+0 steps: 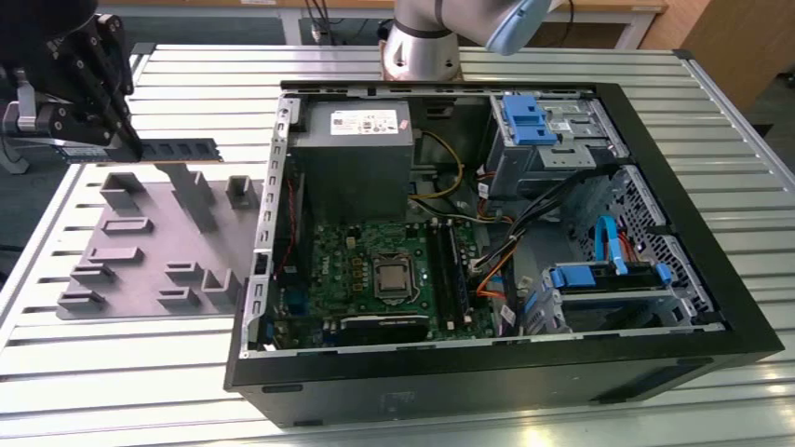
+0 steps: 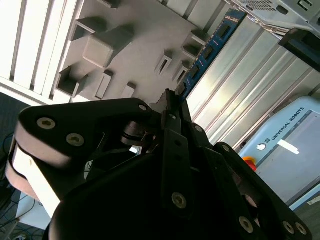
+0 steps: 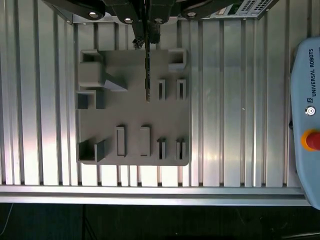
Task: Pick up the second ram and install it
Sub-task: 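Pick up the second ram and move it above second insertion slot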
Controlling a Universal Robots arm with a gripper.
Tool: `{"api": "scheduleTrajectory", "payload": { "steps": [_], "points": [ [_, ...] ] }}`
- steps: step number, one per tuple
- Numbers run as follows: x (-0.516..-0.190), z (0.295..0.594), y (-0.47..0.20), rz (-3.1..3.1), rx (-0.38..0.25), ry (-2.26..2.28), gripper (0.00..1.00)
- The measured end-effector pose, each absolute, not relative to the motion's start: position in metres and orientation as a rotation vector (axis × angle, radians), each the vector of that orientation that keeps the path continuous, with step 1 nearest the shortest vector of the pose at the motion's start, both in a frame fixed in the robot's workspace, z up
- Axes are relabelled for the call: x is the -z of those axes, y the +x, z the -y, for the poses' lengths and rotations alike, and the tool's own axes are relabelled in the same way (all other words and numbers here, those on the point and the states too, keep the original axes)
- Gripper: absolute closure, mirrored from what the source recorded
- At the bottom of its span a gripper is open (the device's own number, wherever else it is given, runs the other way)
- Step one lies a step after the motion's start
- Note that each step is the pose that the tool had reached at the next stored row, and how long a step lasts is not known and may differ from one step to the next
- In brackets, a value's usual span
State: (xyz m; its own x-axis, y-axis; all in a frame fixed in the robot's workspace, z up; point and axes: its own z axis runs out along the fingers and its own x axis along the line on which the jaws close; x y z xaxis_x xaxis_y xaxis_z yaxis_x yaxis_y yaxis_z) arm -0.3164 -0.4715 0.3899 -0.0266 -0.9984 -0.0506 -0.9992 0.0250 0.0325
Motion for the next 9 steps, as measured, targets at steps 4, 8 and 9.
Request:
{"api": "scheduleTrajectory", "payload": {
  "steps": [4, 8, 9],
  "points": [
    [-0.3900, 0.4715, -0.3140, -2.239, -0.092, -2.182, 0.86],
    [-0.3900, 0.4715, -0.3116, -2.239, -0.092, -2.182, 0.86],
    [-0.3900, 0.4715, -0.3110, -2.239, -0.092, -2.182, 0.86]
  ]
}}
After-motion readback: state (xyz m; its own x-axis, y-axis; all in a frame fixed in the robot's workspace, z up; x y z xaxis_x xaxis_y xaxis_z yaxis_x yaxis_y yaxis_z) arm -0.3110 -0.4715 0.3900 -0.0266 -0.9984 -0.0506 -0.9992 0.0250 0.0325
